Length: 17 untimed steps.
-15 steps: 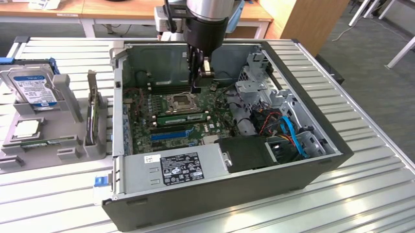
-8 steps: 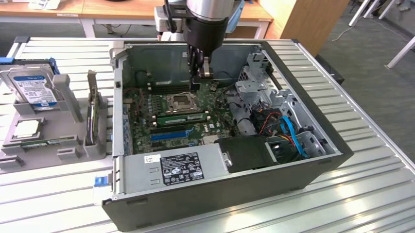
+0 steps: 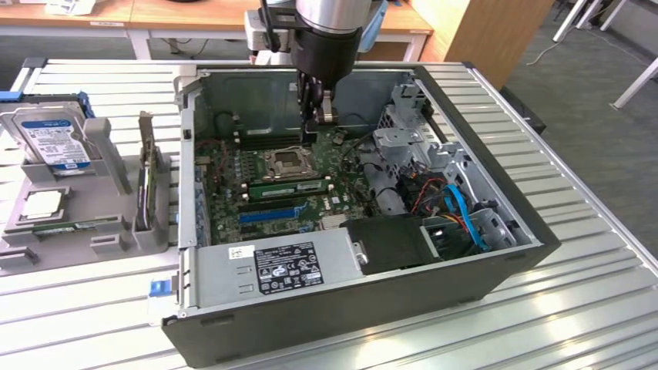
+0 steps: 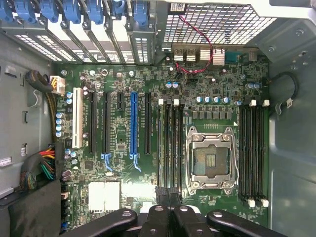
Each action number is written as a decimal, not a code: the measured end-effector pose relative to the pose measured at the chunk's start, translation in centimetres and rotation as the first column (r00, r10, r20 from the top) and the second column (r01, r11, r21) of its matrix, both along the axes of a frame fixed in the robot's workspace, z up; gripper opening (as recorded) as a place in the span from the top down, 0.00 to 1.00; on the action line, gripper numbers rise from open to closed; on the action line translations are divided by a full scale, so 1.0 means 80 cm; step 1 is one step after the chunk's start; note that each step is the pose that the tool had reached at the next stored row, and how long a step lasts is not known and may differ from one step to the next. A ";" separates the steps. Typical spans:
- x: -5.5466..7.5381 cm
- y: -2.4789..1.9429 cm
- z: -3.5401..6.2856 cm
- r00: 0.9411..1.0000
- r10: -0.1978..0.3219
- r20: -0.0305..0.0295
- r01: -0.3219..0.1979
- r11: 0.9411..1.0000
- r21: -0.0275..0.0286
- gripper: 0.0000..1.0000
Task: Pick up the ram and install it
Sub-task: 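Press down the ram until it locks into place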
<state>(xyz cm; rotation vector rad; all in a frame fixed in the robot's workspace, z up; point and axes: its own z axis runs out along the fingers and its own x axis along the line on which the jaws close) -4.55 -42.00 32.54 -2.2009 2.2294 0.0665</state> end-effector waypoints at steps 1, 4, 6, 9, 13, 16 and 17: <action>0.000 0.0000 0.000 1.000 0.000 0.000 0.000 1.000 0.000 0.90; 0.000 0.0000 0.000 1.000 0.000 0.000 0.000 1.000 0.000 0.90; 0.000 0.0000 0.000 1.000 0.000 0.000 0.000 1.000 0.000 0.90; 0.001 -0.0001 0.000 1.000 0.000 0.000 0.000 1.000 0.000 0.90; 0.008 -0.0001 0.000 1.000 0.000 -0.001 0.000 1.000 0.000 0.90; 0.017 -0.0002 0.000 1.000 0.000 -0.003 0.000 1.000 0.000 0.90; 0.020 -0.0003 0.000 1.000 0.000 -0.003 0.000 1.000 0.000 0.90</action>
